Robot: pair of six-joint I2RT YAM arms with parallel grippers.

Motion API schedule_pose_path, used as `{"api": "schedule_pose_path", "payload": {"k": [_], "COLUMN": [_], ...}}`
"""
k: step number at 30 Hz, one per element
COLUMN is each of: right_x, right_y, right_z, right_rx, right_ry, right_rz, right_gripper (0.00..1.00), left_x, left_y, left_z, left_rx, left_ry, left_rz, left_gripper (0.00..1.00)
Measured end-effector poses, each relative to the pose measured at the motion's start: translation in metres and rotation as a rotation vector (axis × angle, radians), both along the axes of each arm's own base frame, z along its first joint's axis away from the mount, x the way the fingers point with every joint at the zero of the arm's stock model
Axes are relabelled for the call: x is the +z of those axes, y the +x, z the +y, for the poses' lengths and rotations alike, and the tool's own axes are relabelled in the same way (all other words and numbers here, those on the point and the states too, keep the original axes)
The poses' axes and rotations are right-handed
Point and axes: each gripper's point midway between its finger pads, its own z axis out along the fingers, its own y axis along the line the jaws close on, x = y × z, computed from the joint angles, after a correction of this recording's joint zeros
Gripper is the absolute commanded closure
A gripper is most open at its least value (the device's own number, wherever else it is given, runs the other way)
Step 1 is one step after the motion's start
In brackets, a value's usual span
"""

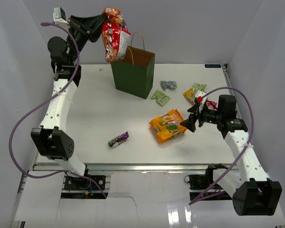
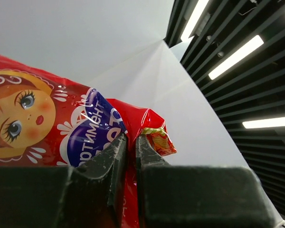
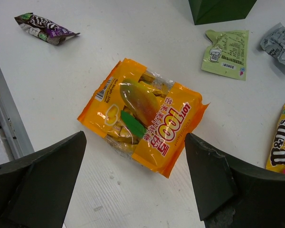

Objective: Place the snacks into the paper bag

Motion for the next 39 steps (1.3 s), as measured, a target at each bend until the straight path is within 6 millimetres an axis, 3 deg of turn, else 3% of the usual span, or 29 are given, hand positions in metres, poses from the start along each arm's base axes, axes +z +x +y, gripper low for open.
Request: {"api": "schedule_pose_path", "payload": {"k": [6, 11, 14, 17, 22, 26, 34, 39], "right_x": [0.001, 0.001, 0.001, 0.002, 0.002, 0.001, 0.002, 0.001], "right_y": [0.002, 0.001, 0.001, 0.001, 0.0, -0.001, -0.002, -0.002], "right_z": [0.0, 0.001, 0.001, 0.002, 0.004, 0.005, 0.006, 0.007], "right_rx": [-0.001, -0.002, -0.001, -0.001, 0.005, 0.009, 0.015, 0.018], "right_ry": [0.002, 0.006, 0.008, 0.01, 0.011, 0.01, 0.01, 0.01], "right_rz": [-0.008, -0.004, -0.001, 0.002, 0.003, 0.003, 0.003, 0.003], "right_gripper": [0.1, 0.1, 0.1, 0.1, 0.1, 0.1, 0.1, 0.1], "left_x": [0.04, 0.051, 0.036, 0.005, -0.045, -0.063, -0.069, -0.071], "left_y": [0.044, 0.092, 0.125, 0.158, 0.195, 0.202, 0.192, 0.187], "left_z": [0.008, 0.017, 0.022, 0.024, 0.008, -0.012, -0.047, -0.058], "left_rx": [0.046, 0.094, 0.129, 0.17, 0.201, 0.19, 0.132, 0.112], "left_ry": [-0.086, -0.171, -0.223, -0.247, -0.246, -0.231, -0.211, -0.193], "left_rz": [-0.078, -0.121, -0.097, -0.022, 0.094, 0.14, 0.14, 0.131], "left_gripper": [1.0, 1.0, 1.0, 1.0, 1.0, 1.0, 1.0, 1.0]}}
